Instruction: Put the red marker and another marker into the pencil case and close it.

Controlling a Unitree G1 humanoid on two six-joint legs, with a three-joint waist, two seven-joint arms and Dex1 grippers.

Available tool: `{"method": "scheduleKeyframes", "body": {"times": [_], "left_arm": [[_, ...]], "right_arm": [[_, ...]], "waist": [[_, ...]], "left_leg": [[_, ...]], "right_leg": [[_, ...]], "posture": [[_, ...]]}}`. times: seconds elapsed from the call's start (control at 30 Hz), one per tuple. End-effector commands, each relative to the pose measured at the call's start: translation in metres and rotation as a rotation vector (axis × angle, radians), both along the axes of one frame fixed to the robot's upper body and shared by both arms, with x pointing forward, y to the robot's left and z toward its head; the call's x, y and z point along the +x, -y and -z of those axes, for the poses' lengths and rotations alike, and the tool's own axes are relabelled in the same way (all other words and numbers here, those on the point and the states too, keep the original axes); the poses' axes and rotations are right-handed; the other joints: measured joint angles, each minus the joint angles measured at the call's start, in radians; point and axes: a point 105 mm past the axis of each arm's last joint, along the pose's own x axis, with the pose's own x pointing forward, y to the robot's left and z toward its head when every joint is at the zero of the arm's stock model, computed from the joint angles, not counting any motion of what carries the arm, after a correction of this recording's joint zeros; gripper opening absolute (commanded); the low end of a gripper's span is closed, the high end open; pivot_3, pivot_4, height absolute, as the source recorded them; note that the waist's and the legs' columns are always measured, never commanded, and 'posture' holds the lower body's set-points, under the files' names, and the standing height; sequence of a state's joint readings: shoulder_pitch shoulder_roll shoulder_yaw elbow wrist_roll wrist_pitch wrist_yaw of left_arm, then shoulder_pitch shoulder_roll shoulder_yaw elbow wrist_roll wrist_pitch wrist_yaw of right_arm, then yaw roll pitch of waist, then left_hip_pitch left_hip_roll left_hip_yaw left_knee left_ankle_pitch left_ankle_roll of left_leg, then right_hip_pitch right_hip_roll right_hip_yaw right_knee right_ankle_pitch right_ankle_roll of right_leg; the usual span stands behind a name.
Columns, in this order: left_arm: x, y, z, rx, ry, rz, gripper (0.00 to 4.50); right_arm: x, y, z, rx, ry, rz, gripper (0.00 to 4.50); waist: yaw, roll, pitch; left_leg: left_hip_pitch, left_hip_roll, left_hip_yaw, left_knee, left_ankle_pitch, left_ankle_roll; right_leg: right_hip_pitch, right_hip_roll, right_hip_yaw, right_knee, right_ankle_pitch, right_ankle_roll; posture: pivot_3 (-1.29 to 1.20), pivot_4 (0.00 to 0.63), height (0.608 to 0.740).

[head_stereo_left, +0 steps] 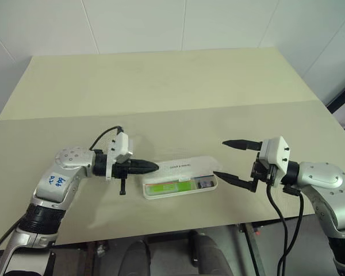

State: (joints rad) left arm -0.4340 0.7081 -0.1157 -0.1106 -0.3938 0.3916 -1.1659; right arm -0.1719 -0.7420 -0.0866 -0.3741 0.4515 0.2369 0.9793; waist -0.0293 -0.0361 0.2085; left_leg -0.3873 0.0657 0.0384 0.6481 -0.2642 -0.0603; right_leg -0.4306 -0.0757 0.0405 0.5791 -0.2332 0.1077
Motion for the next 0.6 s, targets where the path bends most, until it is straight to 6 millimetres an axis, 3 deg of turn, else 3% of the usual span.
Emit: {"method": "scheduleKeyframes", "body": {"times": [0.03, 0.3, 0.6], "left_arm": [[0.000, 0.008, -0.003, 0.043, 0.029, 0.050, 0.02], [0.009, 0.025, 0.014, 0.114, 0.007, 0.069, 0.02], [0.006, 0.040, 0.023, 0.161, -0.037, 0.115, 0.02]], "right_arm": [[-0.005, -0.002, -0.012, 0.014, 0.058, 0.002, 4.50], [-0.011, -0.001, -0.013, 0.021, 0.062, 0.039, 4.50], [-0.019, -0.001, -0.012, 0.034, 0.062, 0.081, 4.50]], "waist": [[0.000, 0.000, 0.000], [0.001, 0.000, 0.000], [0.001, 0.000, 0.000]], "left_leg": [[0.000, 0.000, 0.000, 0.000, 0.000, 0.000], [-0.001, 0.000, 0.000, 0.000, 0.000, 0.000], [0.000, 0.000, 0.000, 0.000, 0.000, 0.000]], "right_leg": [[0.000, 0.000, 0.000, 0.000, 0.000, 0.000], [0.000, 0.000, 0.000, -0.002, 0.000, 0.000], [0.001, 0.000, 0.000, -0.002, 0.000, 0.000]], "posture": [[0.00, 0.150, 0.740], [0.00, 0.150, 0.740], [0.00, 0.150, 0.740]]}}
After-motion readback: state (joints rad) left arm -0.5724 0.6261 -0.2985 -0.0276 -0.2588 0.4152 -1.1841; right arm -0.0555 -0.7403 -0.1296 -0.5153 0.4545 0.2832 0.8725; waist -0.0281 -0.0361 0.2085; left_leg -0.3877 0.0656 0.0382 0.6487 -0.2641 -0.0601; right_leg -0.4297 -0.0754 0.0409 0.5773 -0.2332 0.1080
